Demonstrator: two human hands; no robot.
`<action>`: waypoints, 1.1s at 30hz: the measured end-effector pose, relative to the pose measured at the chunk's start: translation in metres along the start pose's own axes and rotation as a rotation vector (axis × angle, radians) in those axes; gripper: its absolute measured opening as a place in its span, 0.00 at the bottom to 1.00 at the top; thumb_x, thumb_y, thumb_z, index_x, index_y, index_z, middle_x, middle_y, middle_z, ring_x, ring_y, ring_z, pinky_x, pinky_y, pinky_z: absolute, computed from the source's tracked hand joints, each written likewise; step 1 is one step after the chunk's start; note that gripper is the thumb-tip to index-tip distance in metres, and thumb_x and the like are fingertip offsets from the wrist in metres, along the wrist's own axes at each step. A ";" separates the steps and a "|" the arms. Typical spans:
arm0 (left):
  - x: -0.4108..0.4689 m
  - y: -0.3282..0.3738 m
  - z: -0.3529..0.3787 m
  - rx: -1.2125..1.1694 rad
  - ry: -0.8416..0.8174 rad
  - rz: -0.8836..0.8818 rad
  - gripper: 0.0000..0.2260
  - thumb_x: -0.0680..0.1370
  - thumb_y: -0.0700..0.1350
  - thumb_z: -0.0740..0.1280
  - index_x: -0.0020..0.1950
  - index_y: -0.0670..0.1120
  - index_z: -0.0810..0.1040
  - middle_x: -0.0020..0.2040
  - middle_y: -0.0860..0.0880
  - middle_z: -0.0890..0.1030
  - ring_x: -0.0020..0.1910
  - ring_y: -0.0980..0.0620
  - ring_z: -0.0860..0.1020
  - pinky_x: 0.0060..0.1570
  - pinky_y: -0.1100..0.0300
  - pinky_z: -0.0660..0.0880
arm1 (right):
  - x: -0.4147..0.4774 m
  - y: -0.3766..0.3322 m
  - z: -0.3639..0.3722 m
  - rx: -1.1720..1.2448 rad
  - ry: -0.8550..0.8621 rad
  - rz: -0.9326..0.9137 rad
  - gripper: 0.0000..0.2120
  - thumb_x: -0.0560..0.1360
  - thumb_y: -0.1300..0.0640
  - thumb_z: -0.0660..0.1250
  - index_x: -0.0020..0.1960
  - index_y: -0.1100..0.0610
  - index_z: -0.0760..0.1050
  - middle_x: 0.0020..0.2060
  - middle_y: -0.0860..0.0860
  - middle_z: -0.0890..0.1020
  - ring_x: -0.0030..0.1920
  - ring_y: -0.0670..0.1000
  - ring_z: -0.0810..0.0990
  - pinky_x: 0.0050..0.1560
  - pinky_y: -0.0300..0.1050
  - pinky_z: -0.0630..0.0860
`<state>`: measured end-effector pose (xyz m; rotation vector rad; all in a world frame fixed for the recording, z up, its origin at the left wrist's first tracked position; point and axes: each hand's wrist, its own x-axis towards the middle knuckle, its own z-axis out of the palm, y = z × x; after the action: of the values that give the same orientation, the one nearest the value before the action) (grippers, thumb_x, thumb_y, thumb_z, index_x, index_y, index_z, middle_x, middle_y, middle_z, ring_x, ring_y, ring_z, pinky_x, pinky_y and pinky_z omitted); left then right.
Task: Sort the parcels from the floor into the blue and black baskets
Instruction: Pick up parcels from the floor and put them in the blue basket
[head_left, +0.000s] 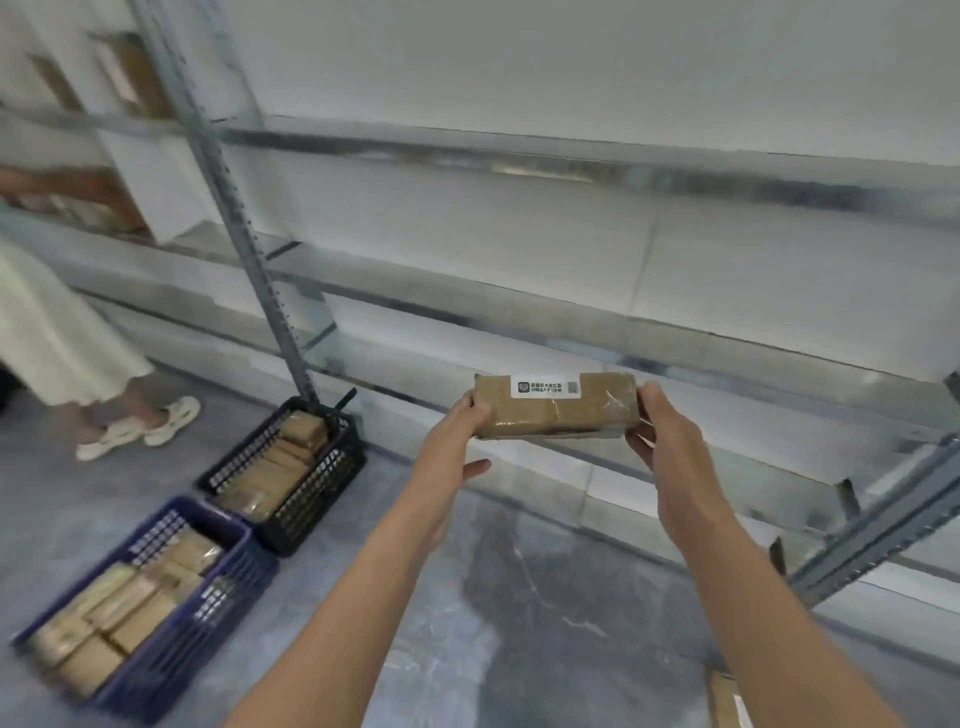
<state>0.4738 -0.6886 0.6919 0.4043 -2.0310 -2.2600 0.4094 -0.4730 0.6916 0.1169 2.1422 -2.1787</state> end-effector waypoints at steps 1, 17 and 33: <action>0.002 0.001 -0.008 -0.006 0.041 0.004 0.18 0.75 0.60 0.63 0.62 0.65 0.82 0.61 0.62 0.83 0.67 0.58 0.76 0.67 0.47 0.76 | 0.009 0.001 0.011 -0.006 -0.041 0.000 0.20 0.87 0.42 0.57 0.58 0.49 0.86 0.55 0.46 0.88 0.62 0.47 0.82 0.75 0.50 0.71; -0.022 -0.010 -0.080 -0.209 0.637 -0.032 0.11 0.80 0.58 0.65 0.57 0.63 0.86 0.60 0.57 0.85 0.65 0.53 0.79 0.60 0.53 0.77 | 0.078 0.018 0.157 -0.084 -0.635 0.046 0.20 0.87 0.43 0.56 0.63 0.48 0.84 0.59 0.45 0.87 0.66 0.48 0.81 0.77 0.52 0.70; -0.053 -0.066 -0.285 -0.300 0.865 -0.124 0.14 0.74 0.60 0.63 0.57 0.67 0.83 0.61 0.59 0.84 0.65 0.55 0.78 0.69 0.45 0.75 | 0.025 0.084 0.386 -0.253 -0.903 0.137 0.17 0.88 0.47 0.55 0.63 0.47 0.82 0.54 0.40 0.87 0.60 0.39 0.82 0.73 0.44 0.71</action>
<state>0.6024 -0.9432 0.6095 1.2289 -1.2364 -1.8793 0.3958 -0.8603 0.6120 -0.5951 1.7476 -1.4258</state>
